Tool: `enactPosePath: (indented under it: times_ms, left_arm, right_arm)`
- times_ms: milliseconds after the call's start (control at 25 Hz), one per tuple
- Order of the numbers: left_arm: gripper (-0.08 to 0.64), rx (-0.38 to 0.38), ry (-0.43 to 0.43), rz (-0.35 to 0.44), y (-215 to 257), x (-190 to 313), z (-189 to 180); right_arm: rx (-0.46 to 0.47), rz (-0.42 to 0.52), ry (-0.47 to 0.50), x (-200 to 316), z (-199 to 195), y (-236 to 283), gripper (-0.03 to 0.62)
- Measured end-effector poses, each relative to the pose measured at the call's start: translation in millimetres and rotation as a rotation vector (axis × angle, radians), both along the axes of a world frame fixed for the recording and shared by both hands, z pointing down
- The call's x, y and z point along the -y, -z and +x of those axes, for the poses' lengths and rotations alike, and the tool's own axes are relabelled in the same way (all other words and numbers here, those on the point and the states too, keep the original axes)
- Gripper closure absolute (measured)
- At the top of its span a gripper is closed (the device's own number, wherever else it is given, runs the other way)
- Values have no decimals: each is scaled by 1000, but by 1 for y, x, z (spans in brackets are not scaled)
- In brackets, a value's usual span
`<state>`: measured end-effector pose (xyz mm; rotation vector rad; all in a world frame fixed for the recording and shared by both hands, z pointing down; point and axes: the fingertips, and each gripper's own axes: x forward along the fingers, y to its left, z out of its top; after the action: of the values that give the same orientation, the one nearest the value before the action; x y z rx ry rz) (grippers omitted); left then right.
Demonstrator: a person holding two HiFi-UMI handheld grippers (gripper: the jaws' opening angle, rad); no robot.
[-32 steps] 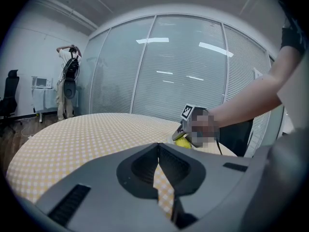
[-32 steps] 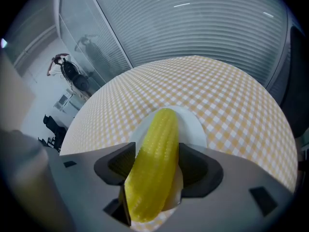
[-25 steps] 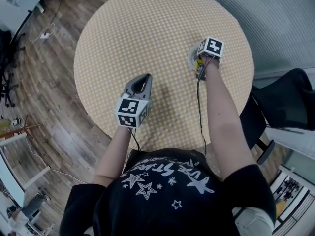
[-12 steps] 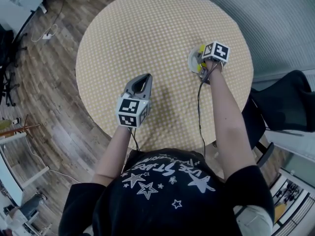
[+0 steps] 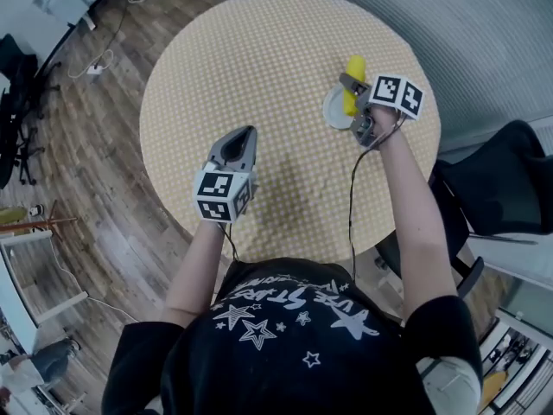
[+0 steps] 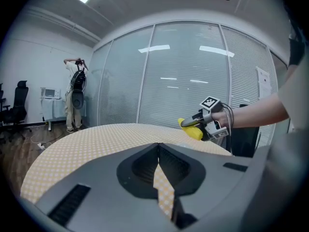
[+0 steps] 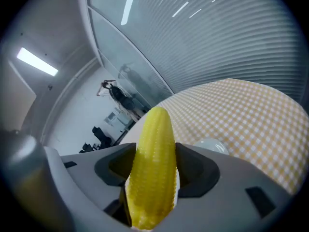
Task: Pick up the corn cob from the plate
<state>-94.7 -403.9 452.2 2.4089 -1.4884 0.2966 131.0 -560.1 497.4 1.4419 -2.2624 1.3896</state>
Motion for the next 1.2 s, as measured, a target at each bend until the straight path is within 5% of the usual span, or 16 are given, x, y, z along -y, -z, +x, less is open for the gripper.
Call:
enactPosePath:
  times_ms: [360,600,1200]
  left_arm:
    - [551,13,65,87,45,-22,7]
    - [551,13,88,57,43,-56,14]
    - [551,-36,-53,46,30,-102,42]
  right_arm:
    - [219,365,184,-49,-35,112,334]
    - [205,572,302,-98,-46,138,334]
    - [191,690,155,-210,-7,147,334]
